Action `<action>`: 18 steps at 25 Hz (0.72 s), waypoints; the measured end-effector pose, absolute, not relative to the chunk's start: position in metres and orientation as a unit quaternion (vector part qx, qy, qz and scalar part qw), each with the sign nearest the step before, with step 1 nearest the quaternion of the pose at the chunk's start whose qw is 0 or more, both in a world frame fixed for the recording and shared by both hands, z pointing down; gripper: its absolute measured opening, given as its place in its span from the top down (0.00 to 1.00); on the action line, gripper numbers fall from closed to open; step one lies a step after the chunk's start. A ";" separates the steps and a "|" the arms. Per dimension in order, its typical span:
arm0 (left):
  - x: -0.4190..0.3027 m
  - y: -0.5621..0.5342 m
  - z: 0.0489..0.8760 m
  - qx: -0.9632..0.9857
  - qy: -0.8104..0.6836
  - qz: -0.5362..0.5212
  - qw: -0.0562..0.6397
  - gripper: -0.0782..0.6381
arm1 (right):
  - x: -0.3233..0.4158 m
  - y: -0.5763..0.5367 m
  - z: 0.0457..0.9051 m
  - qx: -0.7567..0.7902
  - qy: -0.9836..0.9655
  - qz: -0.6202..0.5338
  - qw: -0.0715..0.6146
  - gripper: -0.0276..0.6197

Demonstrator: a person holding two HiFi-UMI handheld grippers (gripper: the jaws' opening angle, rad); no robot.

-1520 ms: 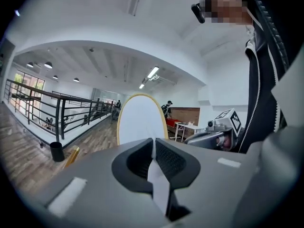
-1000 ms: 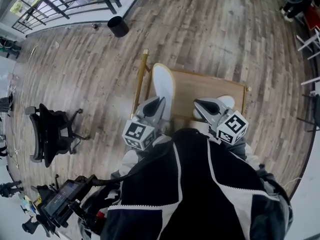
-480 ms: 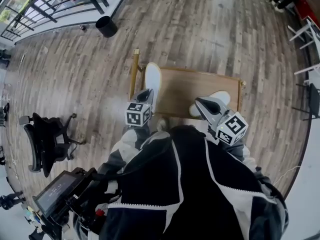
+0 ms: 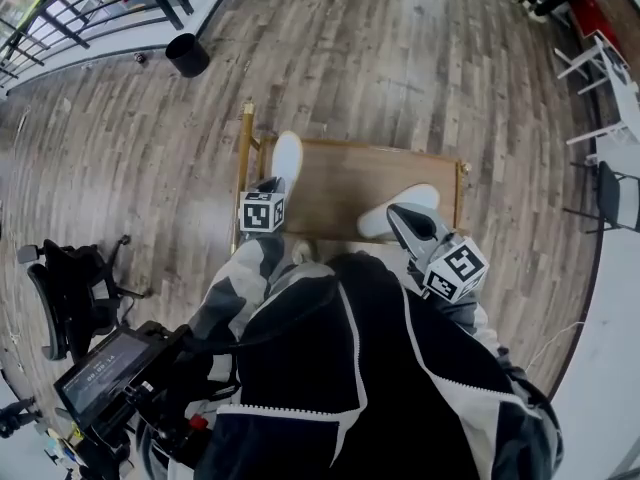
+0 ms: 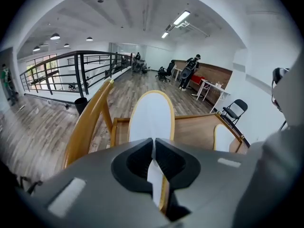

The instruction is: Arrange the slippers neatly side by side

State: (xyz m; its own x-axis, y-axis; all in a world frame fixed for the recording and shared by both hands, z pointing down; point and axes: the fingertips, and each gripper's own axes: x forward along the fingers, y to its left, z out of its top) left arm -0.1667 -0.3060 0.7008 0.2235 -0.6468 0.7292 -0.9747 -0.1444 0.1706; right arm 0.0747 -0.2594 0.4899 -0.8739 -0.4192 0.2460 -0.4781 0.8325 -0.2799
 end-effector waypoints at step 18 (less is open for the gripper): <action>-0.181 -0.310 0.765 0.668 -0.559 0.291 0.396 0.85 | 0.091 -0.245 0.494 0.275 -0.939 0.177 0.107 0.95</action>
